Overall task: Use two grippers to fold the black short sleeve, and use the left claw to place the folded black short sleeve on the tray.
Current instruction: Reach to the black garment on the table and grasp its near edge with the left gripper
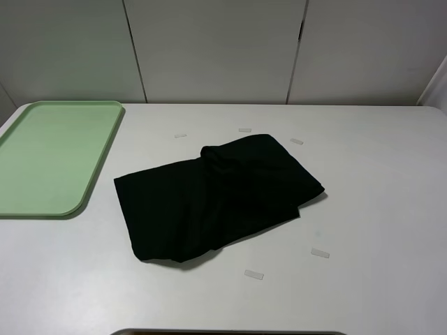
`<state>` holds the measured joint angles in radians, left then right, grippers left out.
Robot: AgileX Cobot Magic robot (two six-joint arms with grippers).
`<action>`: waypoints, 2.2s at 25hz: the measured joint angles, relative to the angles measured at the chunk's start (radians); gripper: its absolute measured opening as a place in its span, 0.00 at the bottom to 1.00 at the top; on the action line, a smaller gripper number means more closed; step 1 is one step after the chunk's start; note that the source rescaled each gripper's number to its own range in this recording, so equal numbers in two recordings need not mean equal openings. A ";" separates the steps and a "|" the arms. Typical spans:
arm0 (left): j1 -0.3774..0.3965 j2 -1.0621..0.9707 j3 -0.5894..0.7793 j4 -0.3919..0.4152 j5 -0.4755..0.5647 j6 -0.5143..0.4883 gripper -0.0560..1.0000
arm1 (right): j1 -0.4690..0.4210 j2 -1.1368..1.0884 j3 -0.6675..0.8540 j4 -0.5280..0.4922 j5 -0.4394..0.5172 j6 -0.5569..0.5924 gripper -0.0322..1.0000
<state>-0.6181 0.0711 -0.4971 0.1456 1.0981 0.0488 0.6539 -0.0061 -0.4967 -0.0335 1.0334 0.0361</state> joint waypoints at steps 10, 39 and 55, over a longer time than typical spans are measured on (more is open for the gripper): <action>0.000 0.000 0.000 0.000 0.000 0.000 0.85 | -0.103 0.000 0.000 0.026 0.000 0.001 1.00; 0.000 0.000 0.000 -0.001 -0.104 0.000 0.85 | -0.314 0.000 0.000 0.034 0.000 0.004 1.00; 0.000 0.172 -0.003 -0.040 -0.716 -0.287 0.85 | -0.314 0.000 0.000 0.034 0.000 0.004 1.00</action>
<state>-0.6181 0.2427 -0.5003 0.1061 0.3821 -0.2381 0.3399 -0.0061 -0.4967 0.0000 1.0334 0.0401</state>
